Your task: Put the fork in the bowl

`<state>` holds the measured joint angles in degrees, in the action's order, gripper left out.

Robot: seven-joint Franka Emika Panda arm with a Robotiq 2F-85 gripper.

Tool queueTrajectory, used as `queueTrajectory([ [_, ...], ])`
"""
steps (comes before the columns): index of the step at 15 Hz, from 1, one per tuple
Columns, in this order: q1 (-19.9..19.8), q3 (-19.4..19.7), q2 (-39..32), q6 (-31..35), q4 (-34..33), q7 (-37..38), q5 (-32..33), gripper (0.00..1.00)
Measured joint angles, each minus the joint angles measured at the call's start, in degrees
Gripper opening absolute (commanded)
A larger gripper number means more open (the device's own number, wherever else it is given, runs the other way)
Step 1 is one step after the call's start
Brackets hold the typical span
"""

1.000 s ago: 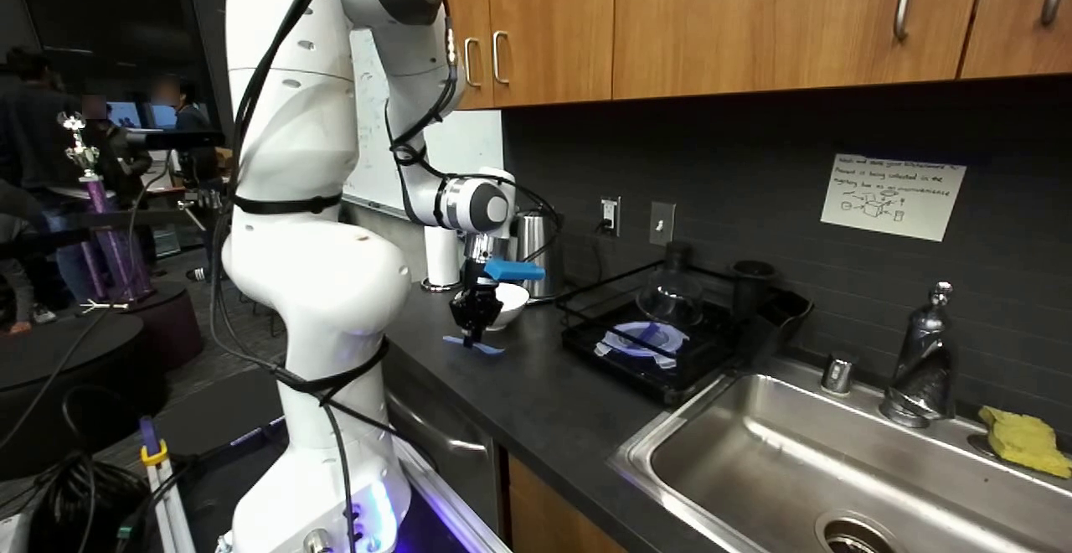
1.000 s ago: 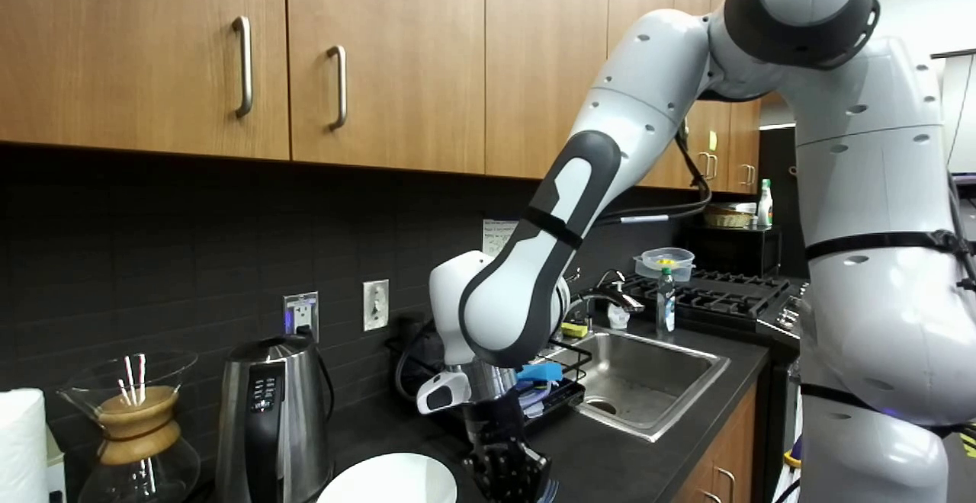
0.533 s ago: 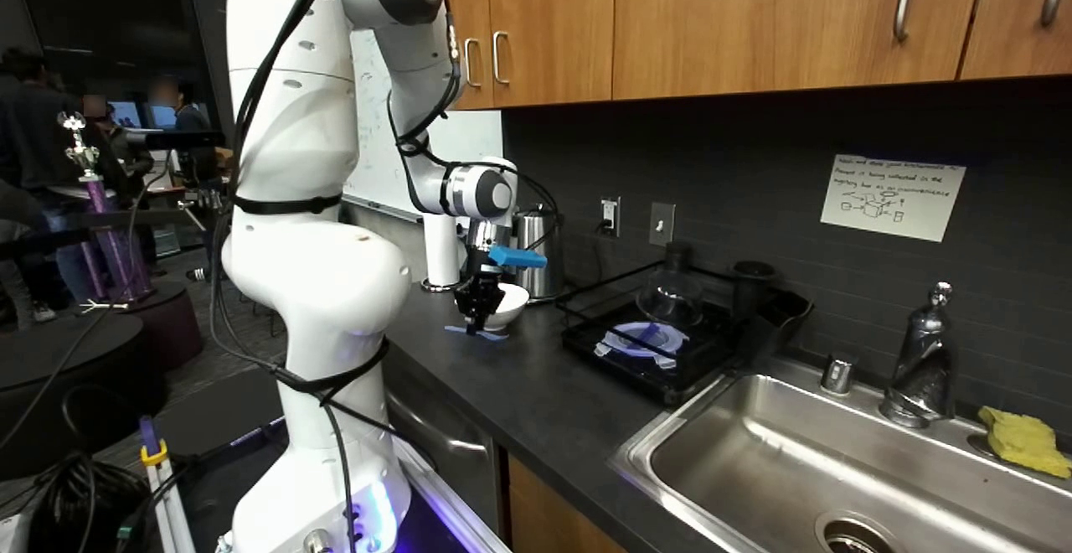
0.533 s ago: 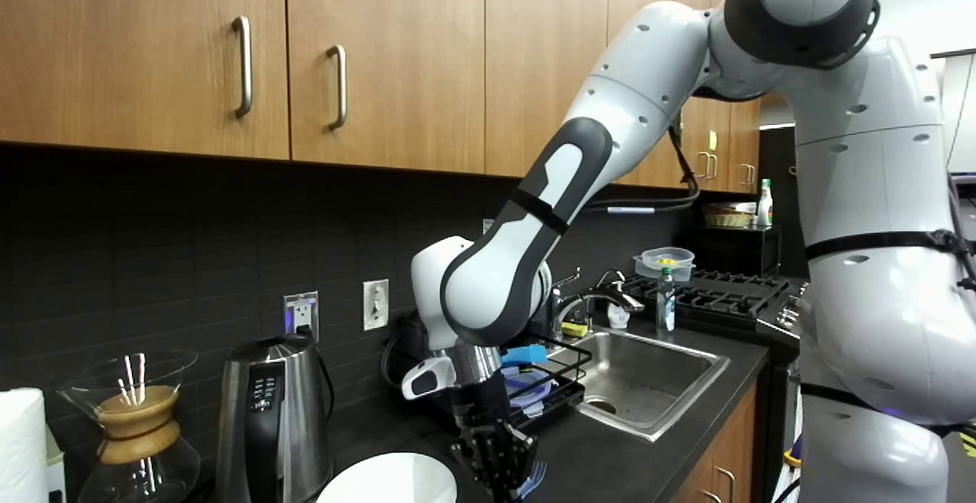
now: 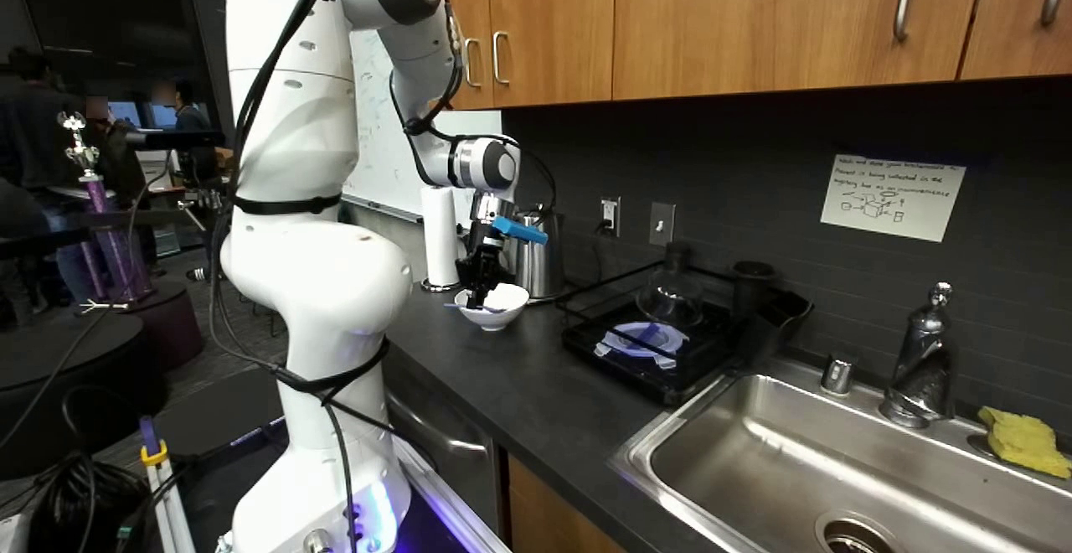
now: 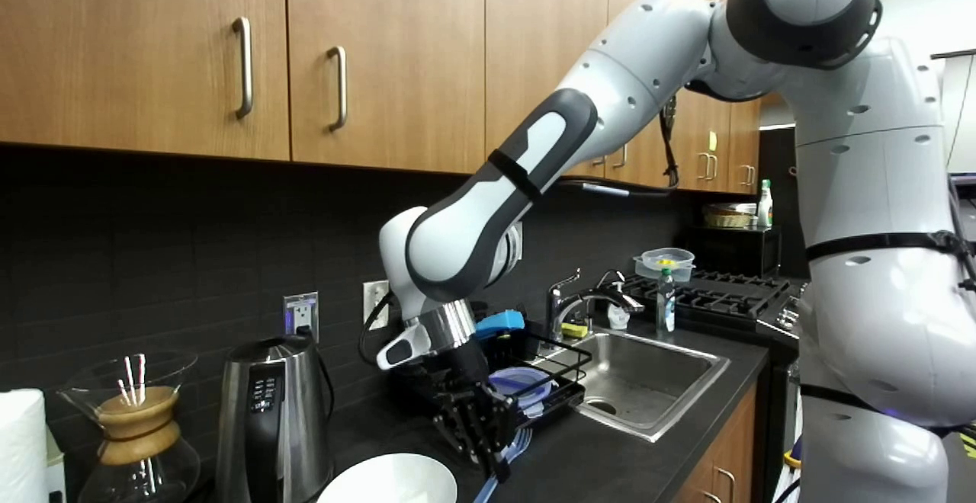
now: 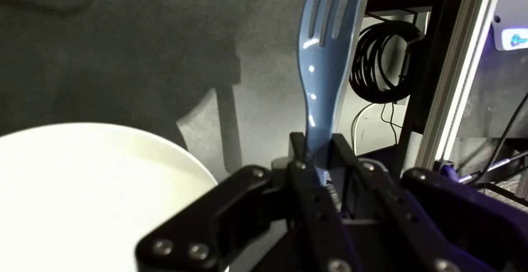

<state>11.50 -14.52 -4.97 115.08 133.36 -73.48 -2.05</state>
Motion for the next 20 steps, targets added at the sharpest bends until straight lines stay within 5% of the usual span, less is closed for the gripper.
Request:
queueTrajectory([
  [20, 2.2, -0.9, -7.6, -2.8, -8.1, 0.0, 8.7, 0.04],
])
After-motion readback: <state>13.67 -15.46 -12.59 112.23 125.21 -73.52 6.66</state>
